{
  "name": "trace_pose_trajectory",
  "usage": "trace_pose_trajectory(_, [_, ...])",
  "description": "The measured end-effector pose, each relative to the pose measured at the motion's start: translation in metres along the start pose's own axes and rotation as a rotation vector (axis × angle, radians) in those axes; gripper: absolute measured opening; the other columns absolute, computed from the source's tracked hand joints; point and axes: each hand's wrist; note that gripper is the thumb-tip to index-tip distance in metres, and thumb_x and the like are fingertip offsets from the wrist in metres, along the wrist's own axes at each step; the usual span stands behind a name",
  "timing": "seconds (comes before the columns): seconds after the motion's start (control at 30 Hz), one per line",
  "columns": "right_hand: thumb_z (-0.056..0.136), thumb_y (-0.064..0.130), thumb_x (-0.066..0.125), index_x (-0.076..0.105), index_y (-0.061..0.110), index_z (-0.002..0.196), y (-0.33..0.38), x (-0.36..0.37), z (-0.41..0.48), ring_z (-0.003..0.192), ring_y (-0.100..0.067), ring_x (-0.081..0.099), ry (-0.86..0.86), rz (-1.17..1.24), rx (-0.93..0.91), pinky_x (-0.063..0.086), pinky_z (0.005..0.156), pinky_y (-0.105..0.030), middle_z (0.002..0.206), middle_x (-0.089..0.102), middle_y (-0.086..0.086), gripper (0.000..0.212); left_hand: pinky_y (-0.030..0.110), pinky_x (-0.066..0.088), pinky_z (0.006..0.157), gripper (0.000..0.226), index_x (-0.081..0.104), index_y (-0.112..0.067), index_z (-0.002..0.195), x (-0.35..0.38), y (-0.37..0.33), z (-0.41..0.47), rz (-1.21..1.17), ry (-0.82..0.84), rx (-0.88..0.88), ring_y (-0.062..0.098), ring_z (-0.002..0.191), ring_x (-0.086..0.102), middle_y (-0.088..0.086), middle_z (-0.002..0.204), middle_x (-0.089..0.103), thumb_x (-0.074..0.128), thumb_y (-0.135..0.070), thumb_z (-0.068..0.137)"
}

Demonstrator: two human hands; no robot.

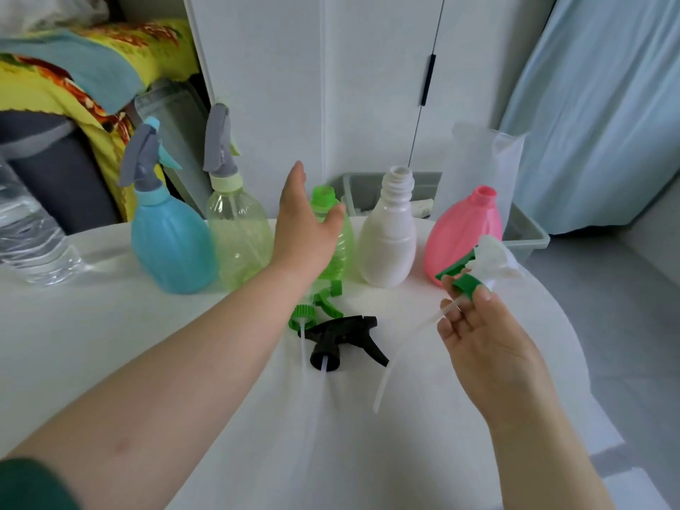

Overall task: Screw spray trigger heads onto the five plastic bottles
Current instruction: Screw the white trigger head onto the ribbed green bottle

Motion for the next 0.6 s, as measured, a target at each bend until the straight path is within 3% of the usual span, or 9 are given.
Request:
trace_pose_trajectory(0.1, [0.070,0.025,0.054,0.058,0.020,0.073,0.002,-0.004,0.005,0.054,-0.002,0.055,0.030,0.007,0.002,0.048,0.054,-0.012,0.072,0.071,0.009,0.007,0.006,0.021,0.076,0.066,0.019,-0.012,0.138,0.001,0.004,0.014,0.041,0.021,-0.088,0.019,0.127,0.036,0.007,0.142,0.037,0.056,-0.023,0.085])
trace_pose_trajectory(0.3, [0.064,0.026,0.054,0.062,0.019,0.080,0.006,-0.023,0.007,0.056,-0.003,0.058,0.046,0.027,0.018,0.049,0.054,-0.012,0.076,0.073,0.008,0.020,0.022,0.035,0.085,0.036,0.053,-0.012,0.112,0.005,0.009,0.017,0.125,-0.022,-0.098,0.021,0.111,0.052,0.006,0.120,0.058,0.061,-0.027,0.080])
trace_pose_trajectory(0.6, [0.065,0.027,0.054,0.056,0.019,0.083,0.014,-0.024,0.002,0.061,-0.004,0.059,0.067,0.075,-0.007,0.049,0.057,-0.013,0.078,0.071,0.009,0.020,0.023,0.038,0.087,0.023,0.056,-0.021,0.100,-0.013,-0.026,-0.002,0.036,-0.130,-0.001,0.012,0.101,0.053,-0.008,0.100,0.056,0.063,-0.025,0.079])
Point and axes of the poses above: each hand's wrist, its own z-axis towards the middle knuckle, its own x-axis out of the palm, y = z × x
